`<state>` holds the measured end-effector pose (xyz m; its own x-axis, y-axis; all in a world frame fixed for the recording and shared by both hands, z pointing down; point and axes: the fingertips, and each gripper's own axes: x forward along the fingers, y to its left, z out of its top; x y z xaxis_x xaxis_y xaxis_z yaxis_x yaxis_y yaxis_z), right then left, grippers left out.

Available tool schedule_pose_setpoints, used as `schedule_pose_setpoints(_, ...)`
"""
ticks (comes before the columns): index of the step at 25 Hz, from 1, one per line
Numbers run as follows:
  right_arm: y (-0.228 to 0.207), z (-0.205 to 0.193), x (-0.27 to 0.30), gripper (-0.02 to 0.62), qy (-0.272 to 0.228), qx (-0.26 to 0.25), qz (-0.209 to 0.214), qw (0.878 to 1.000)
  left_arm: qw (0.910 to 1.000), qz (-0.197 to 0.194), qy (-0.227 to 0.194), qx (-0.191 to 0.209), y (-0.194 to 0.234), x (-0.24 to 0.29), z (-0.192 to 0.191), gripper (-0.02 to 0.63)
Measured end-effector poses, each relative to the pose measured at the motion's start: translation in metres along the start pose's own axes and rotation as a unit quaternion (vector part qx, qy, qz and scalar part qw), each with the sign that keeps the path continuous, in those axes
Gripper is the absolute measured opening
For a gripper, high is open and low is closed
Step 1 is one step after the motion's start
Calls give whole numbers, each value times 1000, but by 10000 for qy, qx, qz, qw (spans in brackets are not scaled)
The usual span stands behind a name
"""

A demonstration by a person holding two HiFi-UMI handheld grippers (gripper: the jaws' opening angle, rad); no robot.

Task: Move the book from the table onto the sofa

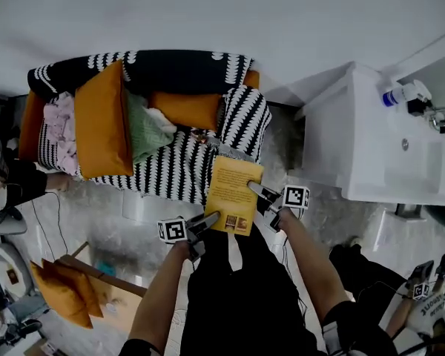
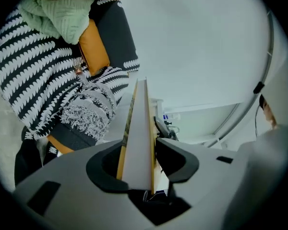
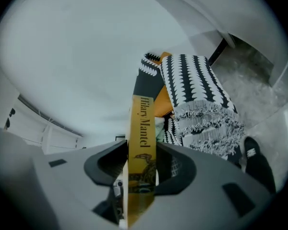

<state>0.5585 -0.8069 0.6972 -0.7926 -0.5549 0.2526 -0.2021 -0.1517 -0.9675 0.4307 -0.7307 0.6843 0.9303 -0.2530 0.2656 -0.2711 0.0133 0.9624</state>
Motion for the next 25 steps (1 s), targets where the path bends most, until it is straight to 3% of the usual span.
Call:
schedule_pose_setpoints(12,-103,71,45,187,-210,-296,-855,9957,9974,571,280,324,104,76,54,226)
schedule_pose_setpoints(17,-119,88,52,207,-380,-703,-1265,9887,9923,946,199,774,127,87,70,258)
schedule_pose_setpoints(20,-130,90,51,224,-443,-985,-1649,9804,9864,1265,284,1007,135,88,72,272)
schedule_pose_setpoints(23,-141,92,48,242,-371,-1599,-2151,9627,9759,1629,569,1339,146,89,69,273)
schedule_pose_setpoints(25,-139,94,50,244,-316,-1869,-2228,9563,9757,1634,660,1304,149,90,68,275)
